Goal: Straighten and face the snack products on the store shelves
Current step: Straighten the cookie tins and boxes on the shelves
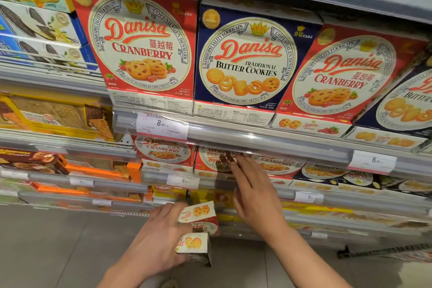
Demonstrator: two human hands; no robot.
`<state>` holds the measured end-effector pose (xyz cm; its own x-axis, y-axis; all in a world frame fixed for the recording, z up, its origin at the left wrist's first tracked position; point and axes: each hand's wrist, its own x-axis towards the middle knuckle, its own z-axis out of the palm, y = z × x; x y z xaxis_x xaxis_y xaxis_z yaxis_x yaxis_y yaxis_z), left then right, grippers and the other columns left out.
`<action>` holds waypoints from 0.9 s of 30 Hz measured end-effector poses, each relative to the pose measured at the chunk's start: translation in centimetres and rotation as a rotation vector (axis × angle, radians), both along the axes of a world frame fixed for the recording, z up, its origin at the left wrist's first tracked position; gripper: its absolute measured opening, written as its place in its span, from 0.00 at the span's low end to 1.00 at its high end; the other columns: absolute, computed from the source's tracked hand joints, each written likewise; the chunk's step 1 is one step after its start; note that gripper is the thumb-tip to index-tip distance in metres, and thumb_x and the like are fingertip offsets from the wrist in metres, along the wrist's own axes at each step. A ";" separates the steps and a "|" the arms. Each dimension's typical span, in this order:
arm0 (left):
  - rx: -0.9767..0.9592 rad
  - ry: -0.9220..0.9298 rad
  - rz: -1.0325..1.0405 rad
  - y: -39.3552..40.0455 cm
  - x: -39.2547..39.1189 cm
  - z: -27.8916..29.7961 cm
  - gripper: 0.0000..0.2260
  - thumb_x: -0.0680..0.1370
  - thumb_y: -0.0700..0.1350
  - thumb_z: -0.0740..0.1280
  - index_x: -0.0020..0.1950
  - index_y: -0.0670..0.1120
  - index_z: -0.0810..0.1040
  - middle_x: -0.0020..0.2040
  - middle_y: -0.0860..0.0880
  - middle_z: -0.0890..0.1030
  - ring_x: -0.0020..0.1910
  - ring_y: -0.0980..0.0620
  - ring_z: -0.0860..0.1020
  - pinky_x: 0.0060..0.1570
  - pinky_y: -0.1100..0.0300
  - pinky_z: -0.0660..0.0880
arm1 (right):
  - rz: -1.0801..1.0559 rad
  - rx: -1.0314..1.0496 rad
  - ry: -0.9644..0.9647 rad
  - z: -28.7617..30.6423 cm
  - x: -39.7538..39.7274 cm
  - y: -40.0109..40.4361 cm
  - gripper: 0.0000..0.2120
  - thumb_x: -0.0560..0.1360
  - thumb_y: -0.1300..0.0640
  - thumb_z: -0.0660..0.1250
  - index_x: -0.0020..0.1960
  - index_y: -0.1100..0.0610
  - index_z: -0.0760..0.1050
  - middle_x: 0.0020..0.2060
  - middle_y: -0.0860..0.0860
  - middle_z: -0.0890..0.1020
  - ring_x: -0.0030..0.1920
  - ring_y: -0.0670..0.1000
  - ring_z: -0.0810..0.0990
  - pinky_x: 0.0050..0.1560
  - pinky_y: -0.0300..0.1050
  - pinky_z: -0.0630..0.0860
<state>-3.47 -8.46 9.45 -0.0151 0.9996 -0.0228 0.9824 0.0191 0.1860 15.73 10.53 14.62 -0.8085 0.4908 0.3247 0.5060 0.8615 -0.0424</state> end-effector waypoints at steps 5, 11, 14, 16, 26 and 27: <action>-0.039 -0.013 -0.031 0.7 0.5 -0.7 0.26 0.56 0.74 0.70 0.46 0.60 0.83 0.62 0.52 0.74 0.55 0.49 0.79 0.48 0.48 0.82 | 0.036 0.020 -0.229 1.5 -2.0 0.6 0.30 0.69 0.53 0.75 0.70 0.58 0.75 0.69 0.57 0.76 0.69 0.60 0.74 0.63 0.58 0.78; -0.034 -0.009 -0.038 1.0 1.3 -0.2 0.26 0.56 0.74 0.70 0.45 0.60 0.83 0.62 0.52 0.74 0.55 0.50 0.78 0.45 0.51 0.82 | 0.011 0.092 -0.588 4.2 -4.0 0.2 0.21 0.74 0.57 0.71 0.66 0.60 0.76 0.62 0.61 0.77 0.44 0.60 0.83 0.34 0.50 0.73; -0.047 -0.001 -0.040 0.9 1.4 -0.3 0.27 0.55 0.74 0.69 0.46 0.61 0.84 0.62 0.52 0.75 0.54 0.49 0.79 0.47 0.49 0.83 | -0.026 0.124 -0.692 4.5 -4.1 0.6 0.16 0.79 0.59 0.65 0.67 0.59 0.75 0.67 0.63 0.73 0.48 0.60 0.82 0.39 0.50 0.71; -0.047 0.004 -0.036 0.7 1.4 -0.3 0.27 0.55 0.75 0.69 0.46 0.61 0.84 0.61 0.53 0.75 0.53 0.50 0.80 0.46 0.50 0.83 | -0.056 0.106 -0.711 4.4 -3.8 1.0 0.16 0.80 0.60 0.65 0.66 0.58 0.76 0.67 0.62 0.73 0.53 0.60 0.81 0.45 0.51 0.75; -0.027 0.011 -0.002 0.2 1.3 -0.2 0.25 0.57 0.75 0.68 0.43 0.60 0.83 0.60 0.51 0.76 0.51 0.50 0.80 0.43 0.51 0.83 | -0.084 0.038 -0.605 2.5 -1.3 0.7 0.21 0.79 0.56 0.65 0.71 0.59 0.73 0.74 0.62 0.68 0.64 0.65 0.76 0.49 0.56 0.80; -0.023 0.014 -0.002 0.2 1.3 -0.1 0.25 0.56 0.75 0.69 0.43 0.59 0.84 0.60 0.51 0.76 0.51 0.50 0.80 0.43 0.51 0.83 | -0.089 0.033 -0.597 2.2 -1.2 0.7 0.21 0.79 0.56 0.66 0.70 0.59 0.74 0.74 0.62 0.68 0.63 0.65 0.76 0.49 0.56 0.80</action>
